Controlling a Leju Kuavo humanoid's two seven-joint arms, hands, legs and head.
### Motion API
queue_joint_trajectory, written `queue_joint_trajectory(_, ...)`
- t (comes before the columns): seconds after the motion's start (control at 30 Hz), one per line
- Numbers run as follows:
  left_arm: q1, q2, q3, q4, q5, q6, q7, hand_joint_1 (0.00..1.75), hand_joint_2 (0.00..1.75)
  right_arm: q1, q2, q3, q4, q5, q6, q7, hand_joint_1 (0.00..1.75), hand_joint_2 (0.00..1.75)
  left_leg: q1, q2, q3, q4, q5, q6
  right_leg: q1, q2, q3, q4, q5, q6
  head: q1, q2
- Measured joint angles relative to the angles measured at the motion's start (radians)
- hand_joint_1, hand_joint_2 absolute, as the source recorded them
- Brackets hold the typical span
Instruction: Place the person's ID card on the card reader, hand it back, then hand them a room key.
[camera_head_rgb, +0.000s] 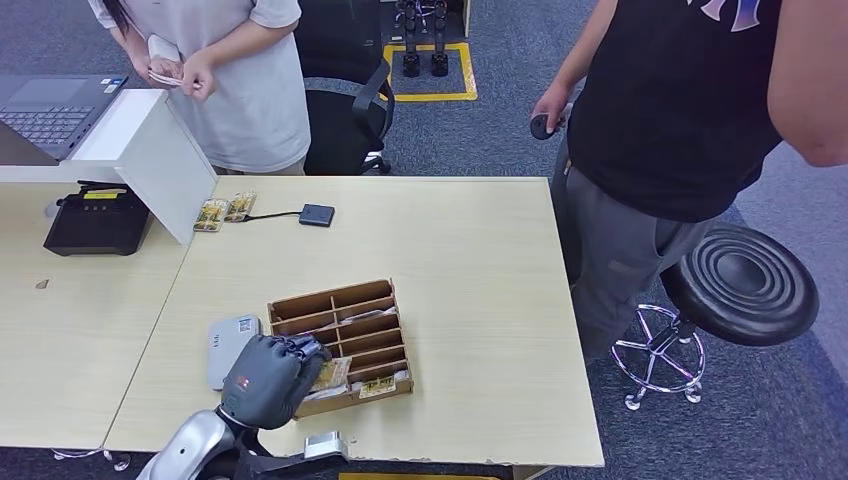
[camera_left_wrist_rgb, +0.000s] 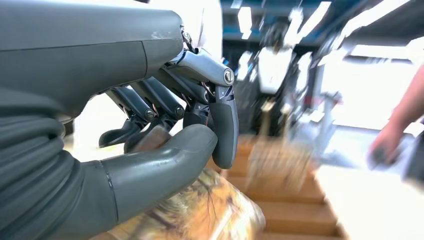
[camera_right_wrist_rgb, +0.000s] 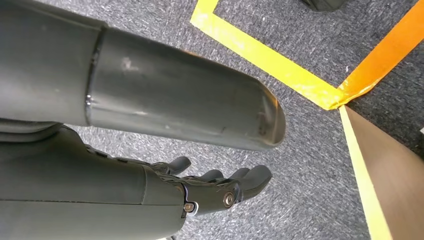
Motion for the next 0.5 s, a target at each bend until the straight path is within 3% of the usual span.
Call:
queue_joint_trajectory(0.2, 0.000, 0.036, 0.000, -0.109, 0.017, 0.001, -0.016, 1.75, 1.75, 0.007, 0.000, -0.013, 0.000, -0.005, -0.004, -0.005, 0.00, 0.00, 0.000, 0.000, 0.000, 0.000, 0.000, 0.000, 0.000, 0.000, 0.000, 0.000, 0.000, 0.000, 0.000, 0.000)
queue_joint_trajectory(0.5, 0.001, 0.054, -0.001, -0.149, 0.025, 0.007, -0.035, 1.75, 1.75, 0.008, 0.000, -0.015, 0.002, -0.005, -0.004, -0.003, 0.00, 0.00, 0.000, 0.000, 0.000, 0.000, 0.000, 0.000, 0.000, 0.000, 0.000, 0.000, 0.000, 0.000, 0.000, 0.000)
